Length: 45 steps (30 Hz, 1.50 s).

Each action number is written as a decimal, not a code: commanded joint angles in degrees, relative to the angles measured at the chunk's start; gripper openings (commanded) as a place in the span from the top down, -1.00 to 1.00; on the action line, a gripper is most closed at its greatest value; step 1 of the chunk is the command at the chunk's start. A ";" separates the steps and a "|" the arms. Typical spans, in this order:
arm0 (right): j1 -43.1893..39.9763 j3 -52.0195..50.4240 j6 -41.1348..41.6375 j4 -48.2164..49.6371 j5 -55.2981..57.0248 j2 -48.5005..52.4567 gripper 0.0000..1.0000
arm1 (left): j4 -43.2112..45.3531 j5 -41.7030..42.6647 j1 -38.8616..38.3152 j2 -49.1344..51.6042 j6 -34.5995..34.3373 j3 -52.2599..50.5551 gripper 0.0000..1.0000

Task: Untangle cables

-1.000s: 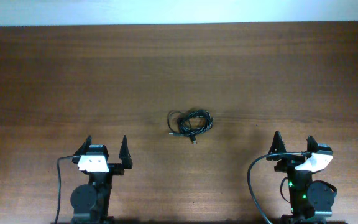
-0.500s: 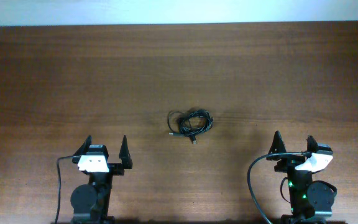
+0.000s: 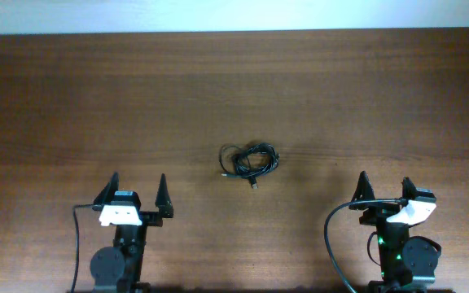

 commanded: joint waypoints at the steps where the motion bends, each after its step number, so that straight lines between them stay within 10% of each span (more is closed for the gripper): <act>1: 0.31 -0.42 -0.50 -0.22 0.44 -0.37 -0.97 | 1.75 8.96 -0.28 -0.33 0.85 0.81 -0.99; 8: 0.31 -0.42 -0.50 -0.22 0.44 -0.37 -0.97 | -26.40 9.57 -0.31 8.59 0.87 25.09 -0.98; 16: 0.31 -0.42 -0.50 -0.22 0.44 -0.37 -0.97 | -47.58 23.43 -0.35 46.47 0.87 59.39 -0.98; 25: 0.31 -0.42 -0.50 -0.22 0.44 -0.37 -0.97 | -46.07 29.35 -2.67 62.86 0.94 60.65 -0.98; 37: 0.31 -0.42 -0.50 -0.22 0.44 -0.37 -0.97 | -26.84 10.86 -21.46 63.95 2.38 60.65 -0.98; 45: 0.31 -0.42 -0.50 -0.22 0.44 -0.37 -0.97 | -25.24 13.35 -21.46 78.75 16.57 60.65 -0.99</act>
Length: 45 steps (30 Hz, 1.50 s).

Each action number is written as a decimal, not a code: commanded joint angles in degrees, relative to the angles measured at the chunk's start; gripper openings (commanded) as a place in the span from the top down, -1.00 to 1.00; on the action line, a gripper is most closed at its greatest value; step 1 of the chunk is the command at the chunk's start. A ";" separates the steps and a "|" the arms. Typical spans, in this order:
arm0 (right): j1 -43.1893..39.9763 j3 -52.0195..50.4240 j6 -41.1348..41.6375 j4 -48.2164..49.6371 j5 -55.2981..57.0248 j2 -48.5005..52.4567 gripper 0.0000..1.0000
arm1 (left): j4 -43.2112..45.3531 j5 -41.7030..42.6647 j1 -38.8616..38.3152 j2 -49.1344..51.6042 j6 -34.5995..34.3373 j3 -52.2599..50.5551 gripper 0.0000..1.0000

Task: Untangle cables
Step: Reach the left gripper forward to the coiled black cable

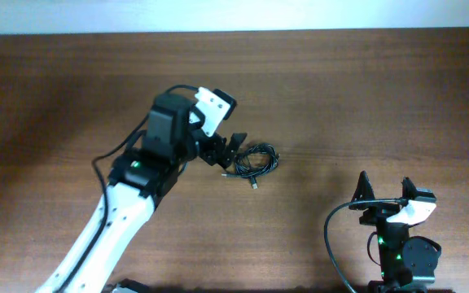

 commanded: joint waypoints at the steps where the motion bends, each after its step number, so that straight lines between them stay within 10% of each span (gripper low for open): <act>1: 0.31 -0.42 -0.48 -0.20 0.44 -0.37 -0.97 | 1.64 2.95 -0.02 5.31 2.99 0.59 -0.98; 18: 0.31 -0.42 -0.48 -0.20 0.44 -0.37 -0.97 | 7.98 4.28 -0.02 19.39 41.83 0.59 -0.79; 38: 0.31 -0.42 -0.48 -0.20 0.44 -0.37 -0.97 | 28.06 22.75 -4.00 41.94 41.77 0.59 0.38; 41: 0.31 -0.42 -0.48 -0.20 0.44 -0.37 -0.97 | 28.68 13.86 -5.55 43.95 41.07 0.59 1.00; 45: 0.31 -0.42 -0.48 -0.20 0.44 -0.37 -0.97 | 30.21 -2.21 -5.53 44.22 30.51 0.59 1.00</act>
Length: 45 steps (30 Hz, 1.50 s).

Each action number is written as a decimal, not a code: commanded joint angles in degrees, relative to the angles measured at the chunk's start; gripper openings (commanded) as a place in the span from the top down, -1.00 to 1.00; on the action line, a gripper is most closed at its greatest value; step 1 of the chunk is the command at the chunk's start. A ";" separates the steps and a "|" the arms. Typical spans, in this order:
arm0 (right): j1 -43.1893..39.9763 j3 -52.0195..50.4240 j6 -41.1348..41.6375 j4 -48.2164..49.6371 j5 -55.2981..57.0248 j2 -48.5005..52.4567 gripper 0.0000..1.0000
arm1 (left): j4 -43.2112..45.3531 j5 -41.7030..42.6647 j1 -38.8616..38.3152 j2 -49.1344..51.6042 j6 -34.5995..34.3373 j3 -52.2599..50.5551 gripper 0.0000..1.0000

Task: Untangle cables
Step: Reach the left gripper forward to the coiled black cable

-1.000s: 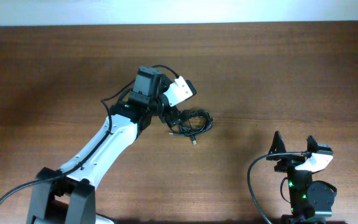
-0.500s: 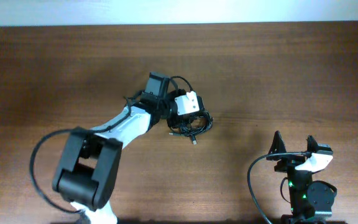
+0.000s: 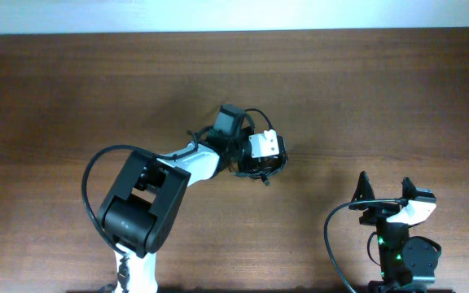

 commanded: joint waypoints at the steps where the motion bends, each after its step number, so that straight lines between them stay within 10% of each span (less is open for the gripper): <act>1: 0.31 -0.42 -0.50 -0.20 0.44 -0.37 -0.97 | 2.69 -26.84 0.44 1.36 -14.95 -0.15 1.00; 7: 0.31 -0.42 -0.50 -0.20 0.44 -0.37 -0.97 | -4.87 -57.20 0.42 -12.98 -48.09 -0.15 1.00; 11: 0.31 -0.42 -0.50 -0.20 0.44 -0.37 -0.97 | -23.04 -52.63 0.44 -21.79 -61.77 -0.15 1.00; 15: 0.31 -0.42 -0.50 -0.20 0.44 -0.37 -0.97 | -36.41 -29.42 0.42 -22.21 -79.54 -0.44 0.94; 16: 0.31 -0.42 -0.50 -0.20 0.44 -0.37 -0.97 | -36.46 -27.87 0.42 -21.46 -79.67 -0.59 0.39; 17: 0.31 -0.42 -0.50 -0.20 0.44 -0.37 -0.97 | -36.39 -28.61 0.44 -20.74 -79.56 -0.59 -0.92; 18: 0.31 -0.42 -0.50 -0.20 0.44 -0.37 -0.97 | -36.33 -29.38 0.55 -20.74 -79.43 -0.59 -0.98; 24: 0.31 -0.42 -0.50 -0.20 0.44 -0.37 -0.97 | -42.47 -32.96 0.59 -20.68 -81.26 -0.59 -0.84; 30: 0.31 -0.42 -0.50 -0.20 0.44 -0.37 -0.97 | -43.74 -36.04 0.59 -20.48 -104.91 -5.27 0.01; 32: 0.31 -0.42 -0.50 -0.20 0.44 -0.37 -0.97 | -42.32 -37.97 0.57 -20.48 -114.79 -8.55 0.03; 41: 0.31 -0.42 -0.50 -0.20 0.44 -0.37 -0.97 | -32.09 -37.90 0.52 -20.48 -115.62 -12.07 -0.15; 45: 0.31 -0.42 -0.50 -0.17 0.44 -0.37 -0.97 | -27.36 -32.41 0.52 -20.87 -103.93 -12.00 -0.41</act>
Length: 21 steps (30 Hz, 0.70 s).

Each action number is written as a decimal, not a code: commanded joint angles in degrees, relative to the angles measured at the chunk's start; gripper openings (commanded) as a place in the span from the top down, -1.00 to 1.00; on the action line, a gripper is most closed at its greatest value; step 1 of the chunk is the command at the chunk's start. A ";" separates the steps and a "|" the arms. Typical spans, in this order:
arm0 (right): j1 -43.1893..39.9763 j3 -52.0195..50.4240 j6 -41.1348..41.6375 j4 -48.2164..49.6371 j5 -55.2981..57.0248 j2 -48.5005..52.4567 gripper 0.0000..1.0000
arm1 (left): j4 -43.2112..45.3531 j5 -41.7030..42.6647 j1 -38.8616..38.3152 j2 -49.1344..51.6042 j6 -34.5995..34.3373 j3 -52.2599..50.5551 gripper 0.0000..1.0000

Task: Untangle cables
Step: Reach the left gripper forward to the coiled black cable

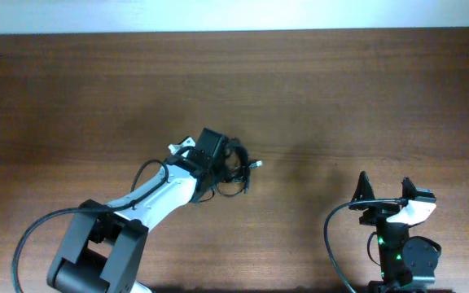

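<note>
A tangled black cable bundle (236, 182) sits near the middle of the wooden table, with one small plug end (256, 164) sticking out to the right. My left gripper (227, 160) is right at the bundle's left side and appears shut on its loops; the wrist hides the fingers. My right gripper (384, 188) rests at the lower right, far from the bundle. It is open, fingers pointing away, with nothing between them.
The brown wooden table (365, 89) ends at a pale wall along the far edge. My left arm (149, 195) stretches from the lower left toward the centre. A black supply cable (332, 244) loops beside the right arm's base.
The left gripper has drawn back to the left and a little nearer, and the cable bundle has shifted left with it. The bundle looks looser, its plug now pointing right. The right arm has not moved.
Both grippers first rested open at the near edge, the coiled bundle lying alone at the centre. Then the left gripper stood just left of the bundle, then right over it. Now the bundle lies further left at the gripper, loosened.
</note>
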 commanded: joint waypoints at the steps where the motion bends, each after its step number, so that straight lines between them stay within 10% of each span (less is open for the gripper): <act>1: 0.31 -0.42 -0.50 -0.20 0.44 -0.42 -0.97 | 2.69 4.11 0.07 -0.15 8.96 -0.11 -0.46; 4: 0.31 -0.42 -0.50 -0.20 0.44 -0.42 -0.97 | 4.04 4.07 0.07 -3.74 8.94 0.04 -0.41; 6: 0.31 -0.42 -0.50 -0.20 0.44 -0.42 -0.97 | 6.10 5.20 0.00 -5.84 8.87 0.04 -0.04; 10: 0.31 -0.42 -0.50 -0.20 0.44 -0.42 -0.97 | 10.95 8.74 -0.09 -5.75 7.52 0.04 -0.10; 21: 0.31 -0.42 -0.50 -0.20 0.44 -0.42 -0.97 | 3.28 8.96 -3.80 -0.22 -27.87 0.02 0.18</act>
